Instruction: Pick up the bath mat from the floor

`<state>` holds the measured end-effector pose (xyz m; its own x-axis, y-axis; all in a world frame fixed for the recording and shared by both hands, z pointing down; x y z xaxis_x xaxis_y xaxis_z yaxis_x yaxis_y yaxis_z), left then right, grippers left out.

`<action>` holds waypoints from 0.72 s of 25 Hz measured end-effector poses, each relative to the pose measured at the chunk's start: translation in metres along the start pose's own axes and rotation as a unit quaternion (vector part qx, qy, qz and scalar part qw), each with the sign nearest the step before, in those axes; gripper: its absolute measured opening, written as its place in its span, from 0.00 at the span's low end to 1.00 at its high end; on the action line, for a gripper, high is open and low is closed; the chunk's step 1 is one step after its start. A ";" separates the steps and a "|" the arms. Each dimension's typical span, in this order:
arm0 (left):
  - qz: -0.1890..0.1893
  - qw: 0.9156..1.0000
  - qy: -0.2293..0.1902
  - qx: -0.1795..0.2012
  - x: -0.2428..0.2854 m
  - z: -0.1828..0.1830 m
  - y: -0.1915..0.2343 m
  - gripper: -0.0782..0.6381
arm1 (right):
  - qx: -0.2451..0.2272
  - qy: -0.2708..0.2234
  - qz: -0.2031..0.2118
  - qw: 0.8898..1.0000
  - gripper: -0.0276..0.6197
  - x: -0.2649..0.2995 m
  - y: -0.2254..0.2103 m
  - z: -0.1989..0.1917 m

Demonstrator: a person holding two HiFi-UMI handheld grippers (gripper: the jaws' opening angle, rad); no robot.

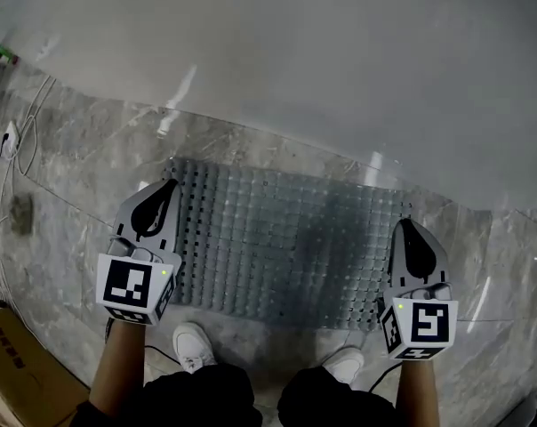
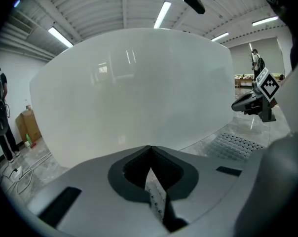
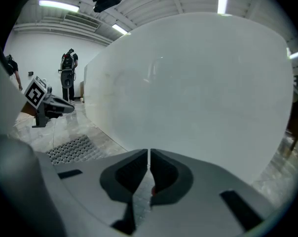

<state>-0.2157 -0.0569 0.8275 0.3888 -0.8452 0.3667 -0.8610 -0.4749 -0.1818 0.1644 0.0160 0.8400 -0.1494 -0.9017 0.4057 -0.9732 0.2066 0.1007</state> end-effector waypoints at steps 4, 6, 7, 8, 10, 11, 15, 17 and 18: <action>-0.012 1.000 0.025 -0.001 0.004 -0.001 0.002 0.10 | 0.002 0.008 0.005 1.000 0.08 0.002 -0.004 0.003; -0.021 0.999 0.049 -0.010 0.008 -0.006 0.003 0.10 | 0.005 0.020 0.001 1.000 0.08 0.003 -0.006 -0.001; -0.024 0.998 0.064 -0.017 0.010 -0.011 0.004 0.10 | 0.006 0.028 0.000 1.000 0.08 0.003 -0.007 -0.005; -0.024 0.996 0.080 -0.024 0.011 -0.016 0.005 0.10 | 0.007 0.039 0.001 0.999 0.09 0.004 -0.008 -0.010; -0.023 0.993 0.109 -0.039 0.013 -0.032 0.007 0.11 | 0.018 0.067 0.013 0.997 0.23 0.006 -0.009 -0.023; -0.024 0.991 0.124 -0.048 0.014 -0.042 0.009 0.11 | 0.027 0.083 0.020 0.996 0.29 0.006 -0.010 -0.031; -0.048 0.971 0.217 -0.088 0.012 -0.092 0.015 0.45 | 0.046 0.163 0.028 0.985 0.44 0.005 -0.017 -0.068; -0.038 0.960 0.259 -0.102 0.009 -0.113 0.020 0.51 | 0.049 0.212 0.019 0.976 0.50 0.005 -0.022 -0.086; -0.028 0.955 0.276 -0.106 0.007 -0.122 0.023 0.55 | 0.047 0.233 0.013 0.971 0.52 0.005 -0.025 -0.095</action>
<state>-0.2731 -0.0442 0.9375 0.2541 -0.5337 0.8066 -0.9137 -0.4059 0.0193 0.2045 0.0424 0.9260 -0.0998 -0.6227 0.7760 -0.9853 0.1706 0.0102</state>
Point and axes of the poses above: the fingertips, and each gripper's own axes: x forward along the fingers, y to its left, z out of its top, the point moved 10 cm from there along -x, backward along the fingers, and after that the axes turned 6 degrees about -y, right-handed, at the moved point
